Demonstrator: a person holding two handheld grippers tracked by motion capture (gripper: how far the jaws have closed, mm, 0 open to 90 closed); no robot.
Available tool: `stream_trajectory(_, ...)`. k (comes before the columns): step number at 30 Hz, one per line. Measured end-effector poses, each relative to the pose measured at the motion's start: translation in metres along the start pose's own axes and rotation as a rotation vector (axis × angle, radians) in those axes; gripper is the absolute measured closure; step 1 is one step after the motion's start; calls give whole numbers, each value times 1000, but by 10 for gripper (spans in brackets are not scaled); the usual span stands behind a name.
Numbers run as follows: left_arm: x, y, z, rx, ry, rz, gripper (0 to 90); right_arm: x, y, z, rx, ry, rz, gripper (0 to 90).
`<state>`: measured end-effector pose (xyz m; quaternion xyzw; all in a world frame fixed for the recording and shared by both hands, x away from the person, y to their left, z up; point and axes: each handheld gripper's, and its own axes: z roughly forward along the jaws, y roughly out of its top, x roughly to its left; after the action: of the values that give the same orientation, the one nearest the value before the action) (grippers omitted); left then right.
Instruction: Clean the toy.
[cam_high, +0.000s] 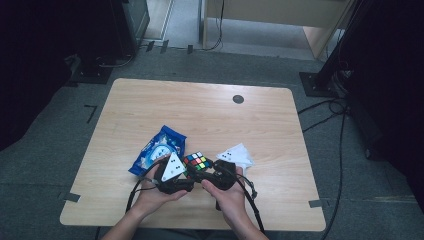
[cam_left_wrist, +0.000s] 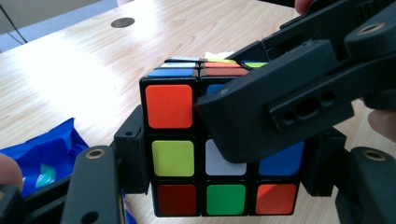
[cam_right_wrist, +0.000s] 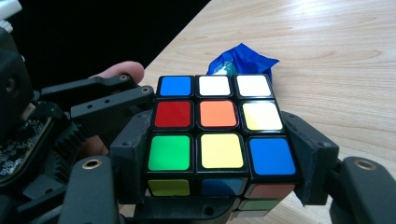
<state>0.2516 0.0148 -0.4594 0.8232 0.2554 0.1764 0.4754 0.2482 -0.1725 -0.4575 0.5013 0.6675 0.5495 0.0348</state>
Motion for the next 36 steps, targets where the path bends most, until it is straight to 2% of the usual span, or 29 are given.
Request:
stream_trajectory(4,-2,-1,2,17,15,9,327,-2,2,-5,-37,6,29,341)
stream_trajectory(7,-2,-2,1,-9,16,2,324,-2,5,-9,-58,5,30,341)
stream_trajectory(13,-1,-3,2,15,15,8,334,-7,0,-4,-42,29,51,340)
stream_trajectory(16,-1,-3,0,0,23,16,337,-8,1,-3,-44,48,21,337)
stream_trajectory(18,3,-2,-2,-8,14,-7,338,-7,3,-6,-48,66,-9,324)
stream_trajectory(20,10,-4,-4,-6,24,-26,339,-9,8,-11,-66,78,-44,282)
stream_trajectory(22,18,-6,-7,-3,35,-49,339,-12,15,-21,-85,91,-51,281)
stream_trajectory(23,22,-6,-8,-11,33,-68,339,-14,18,-27,-101,77,-59,291)
stream_trajectory(25,29,-7,-12,-21,37,-95,339,-19,24,-38,-131,13,-113,296)
stream_trajectory(27,34,-8,-15,-29,48,-108,339,-29,28,-45,-145,-100,-192,306)
stream_trajectory(29,38,-8,-17,-36,47,-122,338,-45,28,-47,-131,-207,-256,314)
stream_trajectory(31,41,-8,-19,-40,47,-131,339,-64,25,-44,-83,-284,-280,322)
stream_trajectory(32,42,-8,-19,-42,43,-136,338,-73,22,-42,-54,-308,-278,336)
stream_trajectory(34,42,-8,-19,-42,40,-140,339,-88,14,-35,1,-303,-250,371)
stream_trajectory(36,41,-9,-17,-35,37,-134,338,-97,7,-26,45,-322,-278,397)
